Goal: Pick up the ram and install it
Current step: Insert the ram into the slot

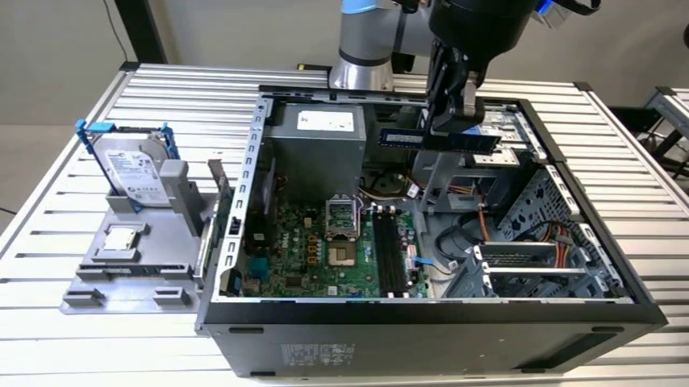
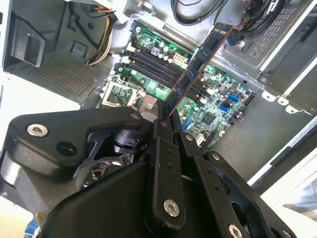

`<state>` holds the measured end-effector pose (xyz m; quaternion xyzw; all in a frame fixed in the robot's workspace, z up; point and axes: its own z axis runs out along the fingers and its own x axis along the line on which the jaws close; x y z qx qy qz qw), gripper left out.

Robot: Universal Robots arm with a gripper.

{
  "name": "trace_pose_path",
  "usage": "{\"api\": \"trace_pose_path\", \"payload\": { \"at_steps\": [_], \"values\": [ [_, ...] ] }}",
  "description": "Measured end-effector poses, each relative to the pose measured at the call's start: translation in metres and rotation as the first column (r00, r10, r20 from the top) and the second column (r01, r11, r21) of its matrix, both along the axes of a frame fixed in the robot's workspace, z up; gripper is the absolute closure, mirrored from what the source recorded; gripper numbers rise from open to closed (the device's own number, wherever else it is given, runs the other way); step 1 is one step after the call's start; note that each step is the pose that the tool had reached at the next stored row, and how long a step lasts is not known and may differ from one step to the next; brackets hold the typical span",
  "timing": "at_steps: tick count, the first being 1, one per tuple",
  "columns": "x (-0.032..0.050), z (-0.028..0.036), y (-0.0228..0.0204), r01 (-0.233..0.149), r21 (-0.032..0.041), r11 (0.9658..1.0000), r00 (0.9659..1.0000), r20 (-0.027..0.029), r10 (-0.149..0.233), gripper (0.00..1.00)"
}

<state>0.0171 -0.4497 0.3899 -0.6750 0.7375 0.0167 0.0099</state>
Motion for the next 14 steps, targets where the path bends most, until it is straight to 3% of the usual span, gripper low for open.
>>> {"api": "trace_pose_path", "payload": {
  "at_steps": [6,14],
  "values": [
    [0.0000,0.0000,0.0000,0.072,-0.0001,0.9974,0.9974,0.0000,-0.072,1.00],
    [0.0000,0.0000,0.0000,0.156,0.0000,0.9877,0.9877,0.0000,-0.156,1.00]
  ]
}}
